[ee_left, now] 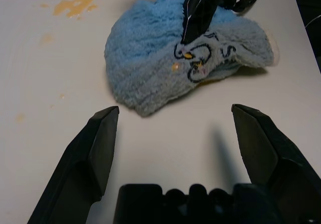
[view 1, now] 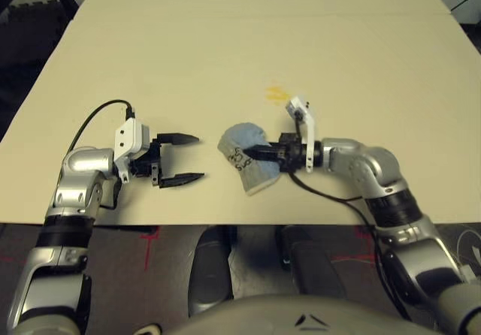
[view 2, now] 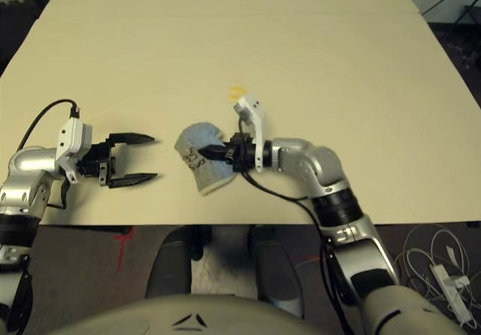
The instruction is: Wipe the water off the table with a rag.
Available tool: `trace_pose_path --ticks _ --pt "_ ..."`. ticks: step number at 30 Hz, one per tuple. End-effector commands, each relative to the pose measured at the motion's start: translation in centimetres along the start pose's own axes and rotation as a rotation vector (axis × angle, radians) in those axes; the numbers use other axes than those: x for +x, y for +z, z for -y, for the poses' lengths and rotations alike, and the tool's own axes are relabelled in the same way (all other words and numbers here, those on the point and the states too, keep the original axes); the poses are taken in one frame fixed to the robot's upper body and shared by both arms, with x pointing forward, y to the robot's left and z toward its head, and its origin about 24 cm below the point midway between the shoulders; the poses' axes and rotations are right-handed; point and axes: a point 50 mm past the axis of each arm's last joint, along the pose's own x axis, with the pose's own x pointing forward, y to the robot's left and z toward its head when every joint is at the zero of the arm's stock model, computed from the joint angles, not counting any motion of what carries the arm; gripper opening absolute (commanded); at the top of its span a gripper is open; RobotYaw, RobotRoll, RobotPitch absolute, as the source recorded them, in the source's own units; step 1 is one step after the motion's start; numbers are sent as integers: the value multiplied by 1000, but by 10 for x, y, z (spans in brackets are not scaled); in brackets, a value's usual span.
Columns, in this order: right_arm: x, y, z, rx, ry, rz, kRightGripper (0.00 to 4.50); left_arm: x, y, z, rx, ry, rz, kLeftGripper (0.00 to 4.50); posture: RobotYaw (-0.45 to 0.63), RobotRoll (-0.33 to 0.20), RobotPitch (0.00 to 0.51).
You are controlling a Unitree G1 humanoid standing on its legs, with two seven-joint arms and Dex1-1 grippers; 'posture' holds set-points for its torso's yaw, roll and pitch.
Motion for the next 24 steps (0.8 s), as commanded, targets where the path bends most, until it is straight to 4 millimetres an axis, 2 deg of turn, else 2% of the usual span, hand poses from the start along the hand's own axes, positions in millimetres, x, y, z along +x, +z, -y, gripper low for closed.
trace_pose_path --ticks 1,10,20,22,24 --pt "1 -20 0 49 19 -91 100 -8 -2 0 -5 11 -29 4500 187 0 260" --pt "-75 -14 16 32 -130 -92 99 -8 -5 -5 -1 14 -37 4500 161 0 252" --pt "-152 2 19 6 -291 -66 98 -2 -5 -9 6 2 -21 4500 127 0 242" --pt "-165 12 21 26 -310 23 98 0 -5 -10 8 2 -19 4500 125 0 242" --pt "-177 29 21 47 -311 182 98 2 -4 -12 9 12 -9 4500 119 0 240"
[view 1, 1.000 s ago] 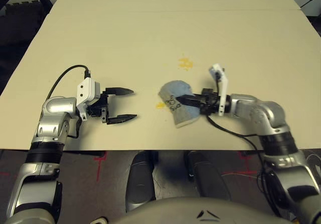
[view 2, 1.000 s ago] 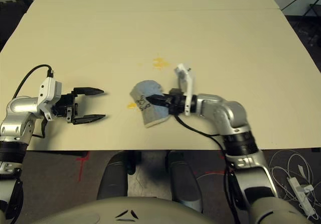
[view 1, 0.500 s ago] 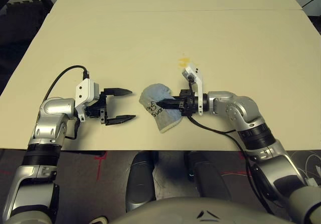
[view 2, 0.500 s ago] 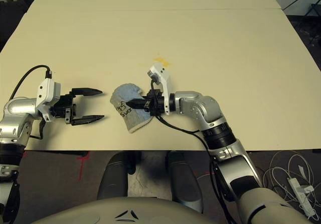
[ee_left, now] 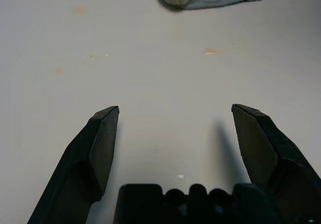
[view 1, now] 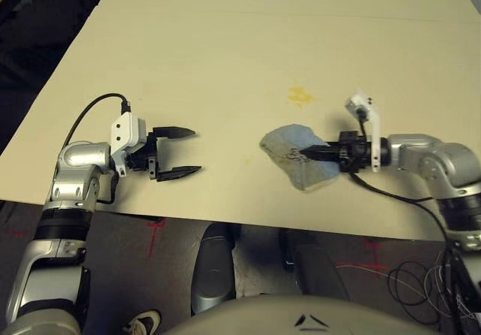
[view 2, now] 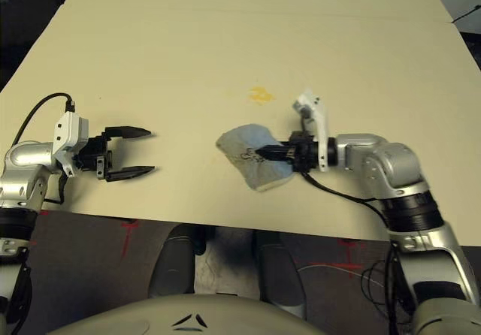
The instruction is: Wipe the water off the table with a rag.
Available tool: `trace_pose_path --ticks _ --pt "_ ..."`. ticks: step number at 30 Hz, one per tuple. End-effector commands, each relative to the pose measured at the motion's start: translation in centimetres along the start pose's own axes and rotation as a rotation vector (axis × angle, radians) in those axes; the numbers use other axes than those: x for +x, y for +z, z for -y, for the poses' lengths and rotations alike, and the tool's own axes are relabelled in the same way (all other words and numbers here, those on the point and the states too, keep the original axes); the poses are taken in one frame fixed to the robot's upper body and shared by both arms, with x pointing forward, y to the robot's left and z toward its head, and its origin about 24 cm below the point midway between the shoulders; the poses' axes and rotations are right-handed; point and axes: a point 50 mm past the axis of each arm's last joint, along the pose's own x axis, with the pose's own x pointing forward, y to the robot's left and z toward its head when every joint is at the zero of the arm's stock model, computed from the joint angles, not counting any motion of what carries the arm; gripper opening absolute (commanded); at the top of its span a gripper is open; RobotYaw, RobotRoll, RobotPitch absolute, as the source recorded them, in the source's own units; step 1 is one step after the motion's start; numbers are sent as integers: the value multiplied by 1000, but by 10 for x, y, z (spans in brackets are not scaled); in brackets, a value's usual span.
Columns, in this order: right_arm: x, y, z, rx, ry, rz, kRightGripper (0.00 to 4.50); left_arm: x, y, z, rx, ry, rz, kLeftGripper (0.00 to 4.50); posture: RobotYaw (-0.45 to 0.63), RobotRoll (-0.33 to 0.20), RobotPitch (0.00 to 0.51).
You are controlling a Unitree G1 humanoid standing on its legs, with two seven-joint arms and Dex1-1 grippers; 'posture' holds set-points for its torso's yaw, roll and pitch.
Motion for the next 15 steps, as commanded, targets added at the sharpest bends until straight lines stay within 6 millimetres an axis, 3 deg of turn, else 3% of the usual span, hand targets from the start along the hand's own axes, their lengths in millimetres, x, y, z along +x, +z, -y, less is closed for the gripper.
trace_pose_path --ticks 1,7,15 --pt "-23 30 6 57 -8 247 98 5 -2 -4 -4 0 -3 4500 119 0 240" --pt "-35 64 25 85 -131 455 97 7 1 -17 -32 71 5 4500 110 0 236" --pt "-15 71 54 69 -263 400 96 8 -1 -25 -44 150 -1 4500 120 0 237"
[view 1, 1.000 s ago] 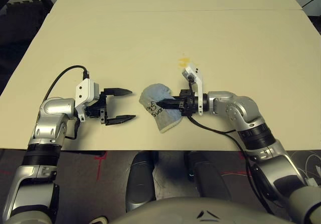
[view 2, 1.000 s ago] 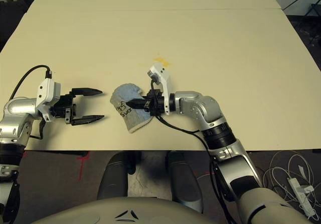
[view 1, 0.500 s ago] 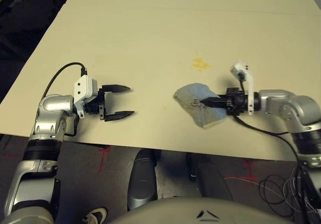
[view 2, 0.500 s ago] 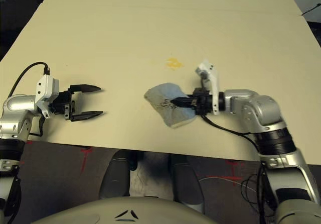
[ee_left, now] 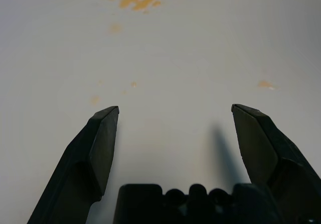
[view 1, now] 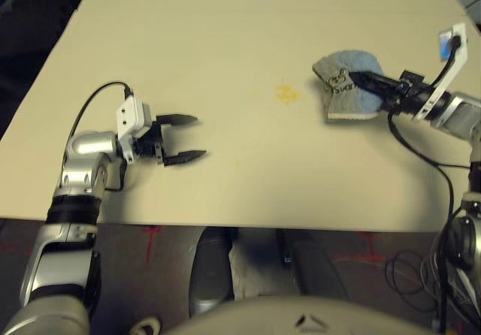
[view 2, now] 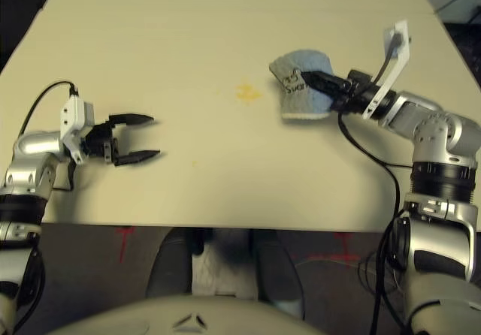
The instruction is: Wipe the water off the table with a rag.
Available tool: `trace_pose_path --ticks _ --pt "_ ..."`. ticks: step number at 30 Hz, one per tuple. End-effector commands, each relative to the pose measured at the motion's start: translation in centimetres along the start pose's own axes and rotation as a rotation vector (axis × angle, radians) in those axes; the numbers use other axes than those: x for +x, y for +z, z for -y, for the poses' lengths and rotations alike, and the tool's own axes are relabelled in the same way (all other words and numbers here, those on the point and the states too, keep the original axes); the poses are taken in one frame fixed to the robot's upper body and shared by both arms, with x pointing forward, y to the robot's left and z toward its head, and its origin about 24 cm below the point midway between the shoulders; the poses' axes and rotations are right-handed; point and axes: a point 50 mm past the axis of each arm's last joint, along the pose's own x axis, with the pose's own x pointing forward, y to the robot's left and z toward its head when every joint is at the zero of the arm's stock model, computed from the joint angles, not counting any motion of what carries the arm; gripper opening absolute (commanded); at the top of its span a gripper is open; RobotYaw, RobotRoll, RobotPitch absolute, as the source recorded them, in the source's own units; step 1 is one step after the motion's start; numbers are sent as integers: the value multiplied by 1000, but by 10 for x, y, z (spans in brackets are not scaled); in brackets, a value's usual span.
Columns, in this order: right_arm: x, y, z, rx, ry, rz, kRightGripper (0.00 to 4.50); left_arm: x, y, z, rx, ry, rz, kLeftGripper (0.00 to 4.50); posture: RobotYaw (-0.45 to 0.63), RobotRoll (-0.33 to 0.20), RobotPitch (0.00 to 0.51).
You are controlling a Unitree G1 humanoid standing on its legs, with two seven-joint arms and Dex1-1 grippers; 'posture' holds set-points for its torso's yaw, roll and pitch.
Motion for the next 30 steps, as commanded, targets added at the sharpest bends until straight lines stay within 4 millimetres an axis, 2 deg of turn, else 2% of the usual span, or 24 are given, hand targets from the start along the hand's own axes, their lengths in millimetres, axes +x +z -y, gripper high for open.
trace_pose_path --ticks 1,5,10,12,19,30 --pt "15 -2 10 -23 -42 -26 96 -2 -4 -3 -1 35 -27 4500 120 0 237" --pt "35 -14 17 -11 -70 -78 96 -3 -6 -5 -3 63 -30 4500 129 0 240" --pt "62 -36 13 -8 -42 -169 96 -7 -9 -6 -5 96 -41 4500 141 0 244" --pt "77 -49 5 5 1 -204 96 -8 -10 -7 -4 109 -47 4500 154 0 249" --pt "110 -82 -24 36 142 -285 96 -12 -10 -8 3 140 -46 4500 180 0 254" --pt "142 -126 -77 57 384 -405 96 -17 -10 -9 20 152 -48 4500 189 0 243"
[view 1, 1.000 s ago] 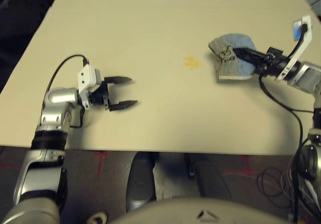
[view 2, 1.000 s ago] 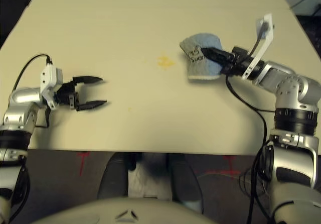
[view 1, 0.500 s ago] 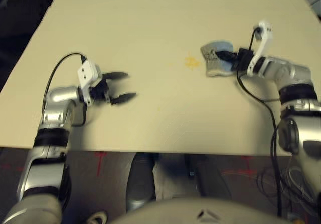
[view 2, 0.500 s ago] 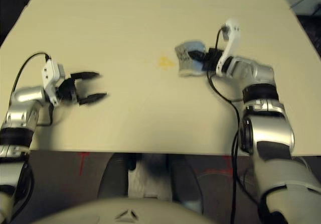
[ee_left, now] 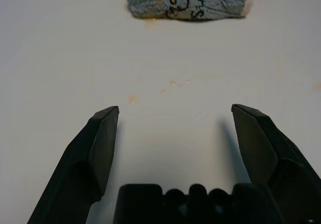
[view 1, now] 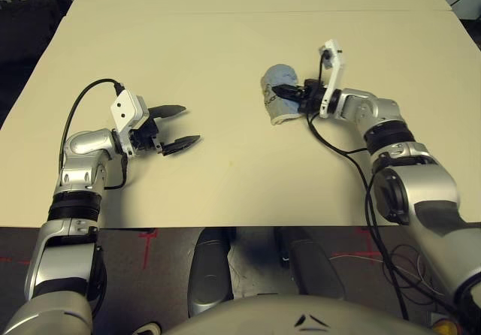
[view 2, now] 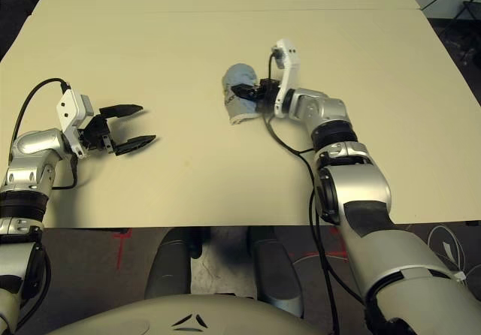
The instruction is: Wipe the water off the table with a rag.
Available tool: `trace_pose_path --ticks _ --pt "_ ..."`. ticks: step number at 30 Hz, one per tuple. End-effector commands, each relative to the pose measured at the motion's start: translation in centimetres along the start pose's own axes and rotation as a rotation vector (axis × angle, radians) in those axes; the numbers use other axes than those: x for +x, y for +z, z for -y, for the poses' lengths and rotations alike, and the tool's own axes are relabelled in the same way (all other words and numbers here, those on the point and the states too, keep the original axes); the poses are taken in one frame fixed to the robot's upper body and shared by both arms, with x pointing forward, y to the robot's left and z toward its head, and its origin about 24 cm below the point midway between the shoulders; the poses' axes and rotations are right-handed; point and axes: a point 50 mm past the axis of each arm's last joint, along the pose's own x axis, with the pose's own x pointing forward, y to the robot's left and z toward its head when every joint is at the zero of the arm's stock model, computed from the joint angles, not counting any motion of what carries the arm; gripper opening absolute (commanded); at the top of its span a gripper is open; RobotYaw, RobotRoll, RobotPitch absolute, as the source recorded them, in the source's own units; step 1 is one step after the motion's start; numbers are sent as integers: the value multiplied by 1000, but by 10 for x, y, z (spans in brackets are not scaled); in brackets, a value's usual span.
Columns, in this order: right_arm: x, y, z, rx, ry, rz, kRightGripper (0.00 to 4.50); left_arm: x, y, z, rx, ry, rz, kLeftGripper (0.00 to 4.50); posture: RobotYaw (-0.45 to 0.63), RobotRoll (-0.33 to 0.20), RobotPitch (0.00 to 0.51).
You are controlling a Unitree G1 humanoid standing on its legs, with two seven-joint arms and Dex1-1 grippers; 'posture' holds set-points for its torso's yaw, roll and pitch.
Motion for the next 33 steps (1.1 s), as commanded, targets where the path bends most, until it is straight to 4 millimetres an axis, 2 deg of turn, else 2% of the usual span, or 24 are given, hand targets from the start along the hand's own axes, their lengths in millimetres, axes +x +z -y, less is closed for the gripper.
trace_pose_path --ticks 1,7,12,15,23,30,33 --pt "24 -45 -14 108 85 -139 96 -6 -6 0 -9 9 -28 4500 189 0 238" --pt "35 -54 -26 137 138 -132 96 -6 -7 0 -13 11 -24 4500 189 0 231" --pt "21 -52 -16 129 76 -116 96 -5 -7 0 -10 7 -24 4500 186 0 225" --pt "1 -44 -2 116 5 -94 96 -4 -7 0 -9 4 -20 4500 181 0 223" --pt "-71 -26 28 76 -188 -59 96 -2 -8 0 -5 -5 -9 4500 160 0 217" --pt "-126 -11 42 57 -341 -4 95 3 -5 -2 1 -22 8 4500 139 0 216" --pt "-141 -8 44 55 -383 19 95 6 -4 -3 4 -26 15 4500 132 0 216"
